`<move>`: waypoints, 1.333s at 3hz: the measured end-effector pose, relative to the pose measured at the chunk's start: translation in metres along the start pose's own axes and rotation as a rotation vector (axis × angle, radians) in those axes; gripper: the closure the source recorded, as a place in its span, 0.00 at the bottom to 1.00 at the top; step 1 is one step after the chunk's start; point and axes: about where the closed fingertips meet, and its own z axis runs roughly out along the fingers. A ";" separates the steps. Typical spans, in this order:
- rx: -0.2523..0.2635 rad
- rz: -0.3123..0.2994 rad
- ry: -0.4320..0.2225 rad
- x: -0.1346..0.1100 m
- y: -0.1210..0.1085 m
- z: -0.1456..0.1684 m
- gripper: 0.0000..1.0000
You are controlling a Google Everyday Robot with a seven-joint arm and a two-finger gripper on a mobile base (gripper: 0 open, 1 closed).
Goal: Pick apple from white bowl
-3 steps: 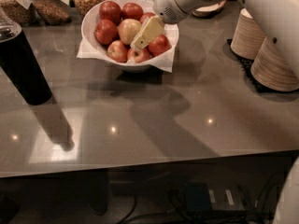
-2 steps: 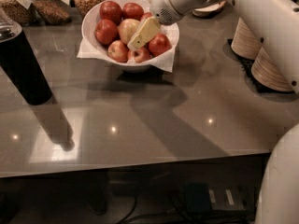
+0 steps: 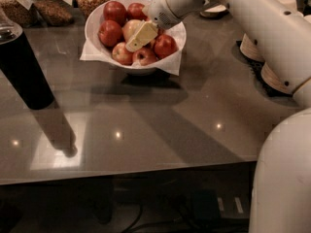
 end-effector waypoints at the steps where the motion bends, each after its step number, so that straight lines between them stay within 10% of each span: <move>1: -0.013 0.003 0.008 0.003 0.004 0.008 0.26; 3: -0.017 0.001 0.015 0.005 0.007 0.015 0.33; 4: -0.009 -0.008 0.022 0.007 0.008 0.019 0.55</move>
Offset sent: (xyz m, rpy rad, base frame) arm -0.0018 0.0074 -0.0168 -0.0142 0.0281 0.0053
